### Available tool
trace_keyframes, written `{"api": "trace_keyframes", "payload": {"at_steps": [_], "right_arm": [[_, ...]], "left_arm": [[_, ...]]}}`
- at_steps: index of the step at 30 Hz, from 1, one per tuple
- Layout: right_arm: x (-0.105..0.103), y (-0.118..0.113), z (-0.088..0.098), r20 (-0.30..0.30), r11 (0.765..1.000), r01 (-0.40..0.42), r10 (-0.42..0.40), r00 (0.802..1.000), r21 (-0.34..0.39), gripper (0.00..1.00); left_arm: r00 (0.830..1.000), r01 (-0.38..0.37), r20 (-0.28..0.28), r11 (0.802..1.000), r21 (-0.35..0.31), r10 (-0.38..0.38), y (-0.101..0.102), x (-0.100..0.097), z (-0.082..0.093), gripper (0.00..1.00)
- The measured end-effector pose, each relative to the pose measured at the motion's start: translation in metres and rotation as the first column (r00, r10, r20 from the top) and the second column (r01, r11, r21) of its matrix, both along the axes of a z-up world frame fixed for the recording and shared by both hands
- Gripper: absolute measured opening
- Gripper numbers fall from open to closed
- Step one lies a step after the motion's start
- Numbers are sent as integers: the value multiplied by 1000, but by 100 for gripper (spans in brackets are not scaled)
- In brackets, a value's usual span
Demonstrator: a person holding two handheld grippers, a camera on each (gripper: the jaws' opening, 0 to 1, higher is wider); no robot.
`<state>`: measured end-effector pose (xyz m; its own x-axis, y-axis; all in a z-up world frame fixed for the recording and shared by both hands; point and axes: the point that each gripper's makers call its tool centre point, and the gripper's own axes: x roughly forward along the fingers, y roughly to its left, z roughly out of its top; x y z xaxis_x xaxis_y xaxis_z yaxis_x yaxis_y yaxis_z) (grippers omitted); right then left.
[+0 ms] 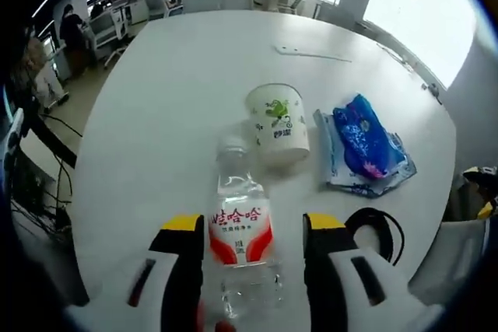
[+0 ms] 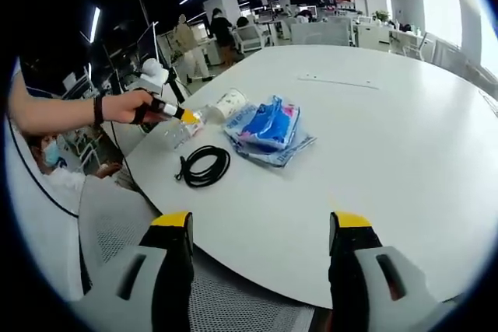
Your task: Arrange the tabletop items into an orderly group along one side of the table until the central work area is clear of visible clutter.
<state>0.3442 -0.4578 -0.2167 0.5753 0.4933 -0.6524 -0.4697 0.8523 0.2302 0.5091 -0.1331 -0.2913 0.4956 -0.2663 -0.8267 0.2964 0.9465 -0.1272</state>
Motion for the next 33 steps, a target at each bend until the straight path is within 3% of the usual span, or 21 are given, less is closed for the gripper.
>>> {"api": "trace_keyframes", "payload": {"at_steps": [7,33], "right_arm": [[3,3,0,1,1000,-9,9,1000,-2,71],[23,20,5,29,999,-48,48,998,-6,71]], "left_arm": [[1000,6,-27,1000,16,-5,0,3,-5,51],[997,-19,-79,999,27,21,10,2,-14,39]]}}
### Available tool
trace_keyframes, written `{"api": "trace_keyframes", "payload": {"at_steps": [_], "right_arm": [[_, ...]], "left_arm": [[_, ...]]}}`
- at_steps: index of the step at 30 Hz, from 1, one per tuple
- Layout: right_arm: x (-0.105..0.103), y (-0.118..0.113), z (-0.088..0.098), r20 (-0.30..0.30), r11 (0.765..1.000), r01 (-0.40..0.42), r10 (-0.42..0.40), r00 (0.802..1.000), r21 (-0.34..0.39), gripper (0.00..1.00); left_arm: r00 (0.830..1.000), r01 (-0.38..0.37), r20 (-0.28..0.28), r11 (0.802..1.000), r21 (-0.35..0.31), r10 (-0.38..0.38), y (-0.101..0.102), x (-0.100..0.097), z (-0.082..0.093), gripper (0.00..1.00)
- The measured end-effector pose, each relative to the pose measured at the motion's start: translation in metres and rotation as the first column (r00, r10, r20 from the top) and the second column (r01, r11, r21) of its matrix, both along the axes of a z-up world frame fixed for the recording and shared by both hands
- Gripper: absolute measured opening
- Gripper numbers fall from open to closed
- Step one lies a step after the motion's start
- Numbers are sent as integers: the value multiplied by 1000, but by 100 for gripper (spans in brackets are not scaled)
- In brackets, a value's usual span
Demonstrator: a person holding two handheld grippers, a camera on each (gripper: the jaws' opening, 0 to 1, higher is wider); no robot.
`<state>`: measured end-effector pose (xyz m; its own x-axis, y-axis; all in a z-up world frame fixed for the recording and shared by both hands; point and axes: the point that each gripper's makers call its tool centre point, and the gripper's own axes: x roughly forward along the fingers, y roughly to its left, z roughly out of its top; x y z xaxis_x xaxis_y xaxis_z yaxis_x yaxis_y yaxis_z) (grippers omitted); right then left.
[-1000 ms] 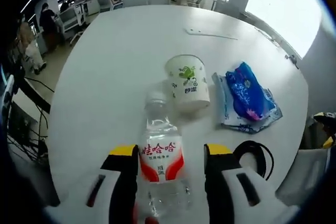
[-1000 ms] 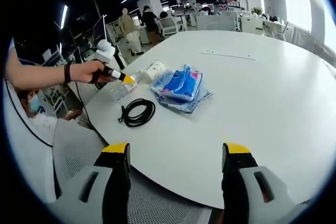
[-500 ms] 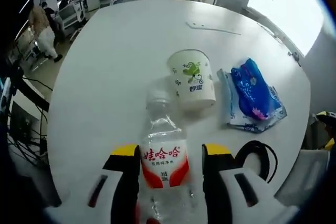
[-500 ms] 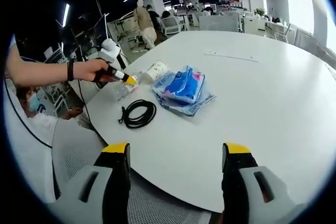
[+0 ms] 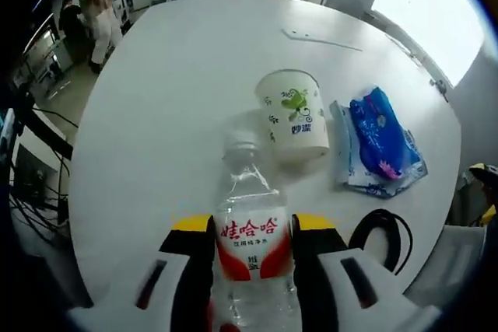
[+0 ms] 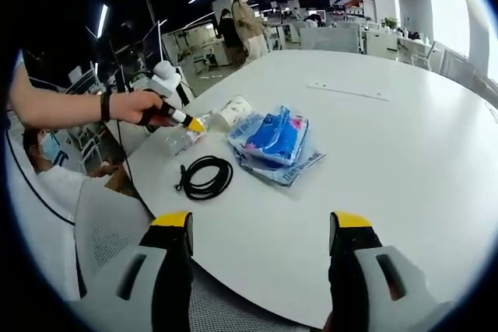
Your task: Arrange the tabletop items into an orderly group along one side of the table until the central work area is clear of visible clutter.
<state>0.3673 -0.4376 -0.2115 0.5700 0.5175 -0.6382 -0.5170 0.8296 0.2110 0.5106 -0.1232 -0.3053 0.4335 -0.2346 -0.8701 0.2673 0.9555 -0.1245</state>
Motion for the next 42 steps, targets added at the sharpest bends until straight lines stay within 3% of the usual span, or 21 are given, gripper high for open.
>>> {"api": "trace_keyframes", "payload": {"at_steps": [10,18,26,37,42], "right_arm": [[9,12,-1,4,1000,-10,10,1000,11,70],[7,28,-5,-3,1000,-24,24,1000,10,70],[5,37,-4,0,999,-34,34,999,8,70],[4,36,-4,9,999,-47,46,999,5,69],[3,35,-3,13,999,-55,55,998,1,69]], "left_arm": [[1000,-5,-30,1000,-8,5,-5,-2,-4,40],[999,-10,-50,1000,12,11,7,-2,-10,40],[998,-56,-45,998,-39,55,19,-20,-10,37],[996,-71,51,996,-49,74,18,-35,6,36],[990,-81,112,995,-59,87,17,-38,22,36]]}}
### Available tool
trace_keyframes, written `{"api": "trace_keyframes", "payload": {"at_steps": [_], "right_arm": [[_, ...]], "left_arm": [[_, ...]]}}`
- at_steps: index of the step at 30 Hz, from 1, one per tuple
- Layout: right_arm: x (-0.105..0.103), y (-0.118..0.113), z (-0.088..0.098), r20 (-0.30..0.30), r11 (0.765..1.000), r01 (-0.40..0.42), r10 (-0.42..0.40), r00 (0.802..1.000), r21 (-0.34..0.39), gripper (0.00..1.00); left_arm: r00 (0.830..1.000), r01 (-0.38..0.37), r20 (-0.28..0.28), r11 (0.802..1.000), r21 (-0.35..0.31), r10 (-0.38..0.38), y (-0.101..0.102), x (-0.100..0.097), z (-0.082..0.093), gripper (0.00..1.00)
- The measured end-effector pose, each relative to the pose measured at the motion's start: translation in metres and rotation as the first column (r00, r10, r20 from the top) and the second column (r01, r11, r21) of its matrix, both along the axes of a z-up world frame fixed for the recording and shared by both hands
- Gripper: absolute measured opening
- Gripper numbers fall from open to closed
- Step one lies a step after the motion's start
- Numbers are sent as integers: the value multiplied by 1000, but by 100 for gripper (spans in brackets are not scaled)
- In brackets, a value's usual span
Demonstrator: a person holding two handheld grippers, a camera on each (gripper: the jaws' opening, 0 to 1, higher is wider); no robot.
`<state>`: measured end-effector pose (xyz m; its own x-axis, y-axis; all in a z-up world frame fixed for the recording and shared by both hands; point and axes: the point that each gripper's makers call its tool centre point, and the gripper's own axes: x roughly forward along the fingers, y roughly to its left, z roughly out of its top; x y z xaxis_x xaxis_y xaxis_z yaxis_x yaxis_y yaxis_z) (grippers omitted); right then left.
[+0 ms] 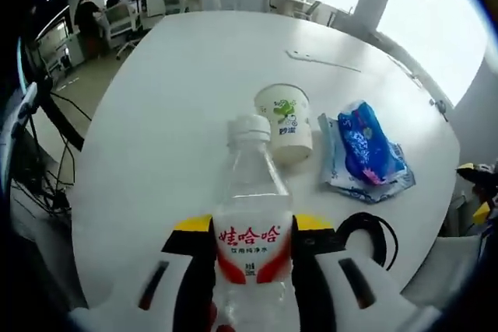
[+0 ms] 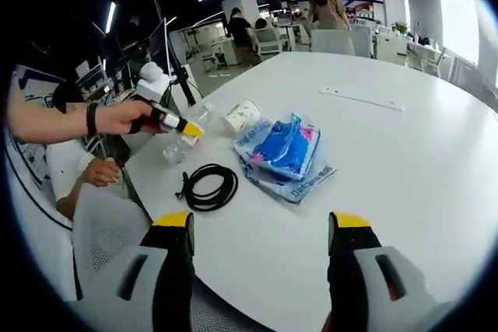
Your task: Arrange the tabletop items into an orderly group along one side of the table until the central work area is clear of visible clutter.
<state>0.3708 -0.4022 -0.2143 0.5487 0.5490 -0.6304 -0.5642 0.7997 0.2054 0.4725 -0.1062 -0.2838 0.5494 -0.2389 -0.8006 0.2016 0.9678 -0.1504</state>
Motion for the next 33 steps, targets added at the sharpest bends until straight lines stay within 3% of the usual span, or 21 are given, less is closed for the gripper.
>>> {"api": "trace_keyframes", "payload": {"at_steps": [4,12,23,33], "right_arm": [[-6,1,0,4,1000,-4,4,1000,-4,69],[-18,7,3,16,1000,-19,19,1000,-2,69],[-28,14,2,20,999,-39,39,999,-7,69],[-31,13,3,24,999,-34,34,999,-4,69]], "left_arm": [[999,-14,52,1000,-10,14,0,-12,14,36],[995,-31,98,999,-10,32,8,-24,27,36],[987,-54,149,999,1,53,21,-26,40,36],[971,-60,232,998,17,55,22,-29,55,36]]}}
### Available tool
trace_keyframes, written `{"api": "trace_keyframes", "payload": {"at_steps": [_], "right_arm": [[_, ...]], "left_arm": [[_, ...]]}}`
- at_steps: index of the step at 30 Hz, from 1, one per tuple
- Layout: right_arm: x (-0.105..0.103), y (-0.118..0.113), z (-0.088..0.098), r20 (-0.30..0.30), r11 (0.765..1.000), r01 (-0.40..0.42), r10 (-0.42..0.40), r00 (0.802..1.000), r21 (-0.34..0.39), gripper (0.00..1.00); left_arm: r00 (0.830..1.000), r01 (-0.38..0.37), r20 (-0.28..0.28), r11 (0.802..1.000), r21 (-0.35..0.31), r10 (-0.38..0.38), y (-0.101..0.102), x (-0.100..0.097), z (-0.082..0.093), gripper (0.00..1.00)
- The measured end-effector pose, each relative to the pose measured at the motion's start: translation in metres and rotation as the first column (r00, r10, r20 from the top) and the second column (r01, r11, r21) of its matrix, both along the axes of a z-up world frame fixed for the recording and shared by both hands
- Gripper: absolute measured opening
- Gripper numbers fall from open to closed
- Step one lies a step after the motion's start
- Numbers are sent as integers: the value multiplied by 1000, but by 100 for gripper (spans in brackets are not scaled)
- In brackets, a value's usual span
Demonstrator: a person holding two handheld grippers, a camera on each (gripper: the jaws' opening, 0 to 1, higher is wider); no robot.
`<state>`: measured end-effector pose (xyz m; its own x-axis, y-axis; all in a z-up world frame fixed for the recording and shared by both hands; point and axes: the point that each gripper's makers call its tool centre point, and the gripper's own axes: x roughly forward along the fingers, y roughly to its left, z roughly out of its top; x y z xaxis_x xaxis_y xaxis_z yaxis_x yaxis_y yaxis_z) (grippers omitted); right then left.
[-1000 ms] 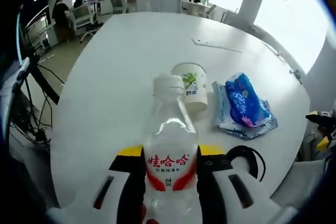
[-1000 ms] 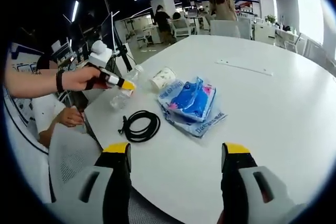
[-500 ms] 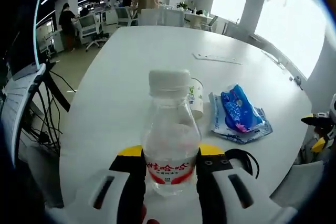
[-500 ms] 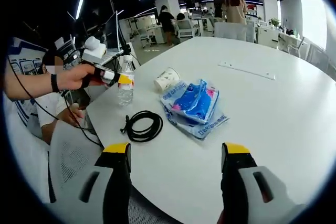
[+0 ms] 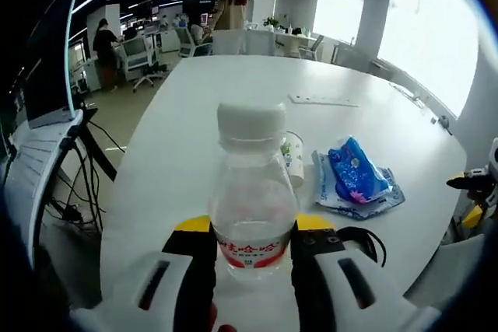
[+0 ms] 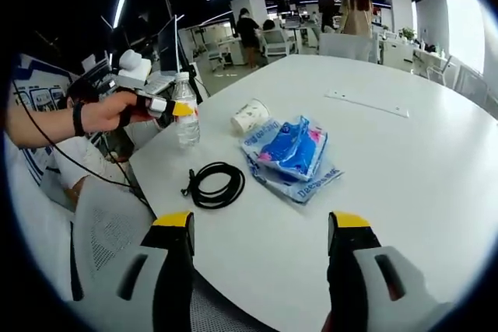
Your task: Arrange the tabletop items into an orderly group along one side of the table until the central work area is clear of visible clutter.
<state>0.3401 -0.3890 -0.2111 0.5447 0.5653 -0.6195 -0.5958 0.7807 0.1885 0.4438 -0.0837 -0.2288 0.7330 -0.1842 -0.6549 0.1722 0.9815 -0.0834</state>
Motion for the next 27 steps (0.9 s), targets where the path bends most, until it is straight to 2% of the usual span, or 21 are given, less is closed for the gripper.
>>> {"api": "trace_keyframes", "payload": {"at_steps": [8,18,27], "right_arm": [[-2,-1,-2,-1,1000,6,-6,1000,2,69],[1,1,-5,-7,1000,5,-5,1000,4,69],[2,1,-4,1,1000,-12,12,1000,-12,70]], "left_arm": [[998,29,49,999,33,-30,-3,-6,4,36],[991,33,128,999,26,-36,-6,-21,3,36],[987,7,160,1000,12,-8,-7,-38,-2,36]]}}
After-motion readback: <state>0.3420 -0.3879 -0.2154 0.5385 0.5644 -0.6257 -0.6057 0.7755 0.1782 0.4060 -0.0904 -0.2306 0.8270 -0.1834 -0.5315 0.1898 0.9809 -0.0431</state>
